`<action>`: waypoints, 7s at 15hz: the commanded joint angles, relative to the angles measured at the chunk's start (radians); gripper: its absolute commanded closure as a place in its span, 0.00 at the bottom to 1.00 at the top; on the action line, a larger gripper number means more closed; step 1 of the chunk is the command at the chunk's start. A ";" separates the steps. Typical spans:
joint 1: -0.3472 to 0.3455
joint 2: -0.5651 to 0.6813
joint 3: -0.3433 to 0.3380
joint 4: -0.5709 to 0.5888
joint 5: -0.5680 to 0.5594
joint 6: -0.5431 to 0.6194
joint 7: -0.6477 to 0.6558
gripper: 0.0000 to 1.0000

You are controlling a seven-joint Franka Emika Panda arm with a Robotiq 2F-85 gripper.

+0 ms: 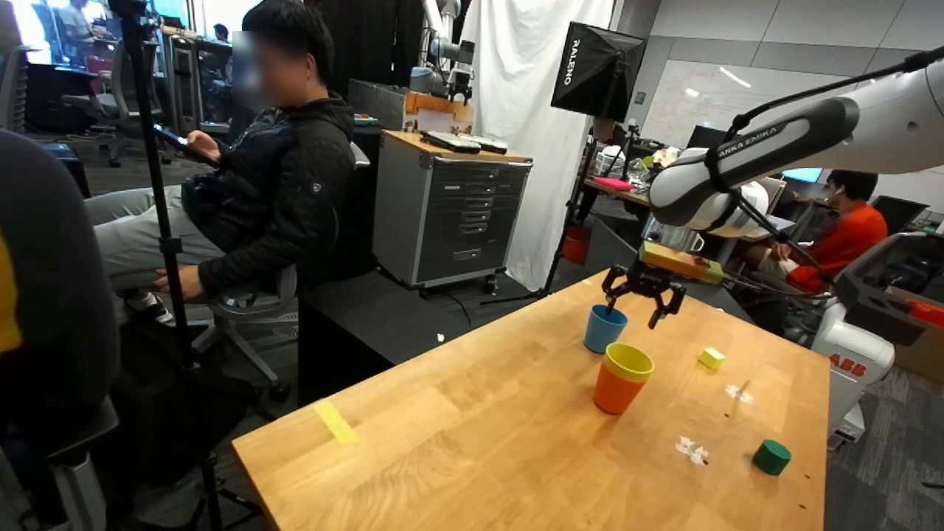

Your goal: Stack the orange, yellow and blue cups together

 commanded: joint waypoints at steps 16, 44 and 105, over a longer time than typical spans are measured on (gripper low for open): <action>-0.019 0.096 -0.009 0.195 -0.033 -0.116 0.044 0.96; 0.133 -0.745 0.012 -0.832 -0.316 0.343 -0.237 0.95; 0.048 -0.420 0.110 -0.560 -0.115 0.109 -0.541 0.32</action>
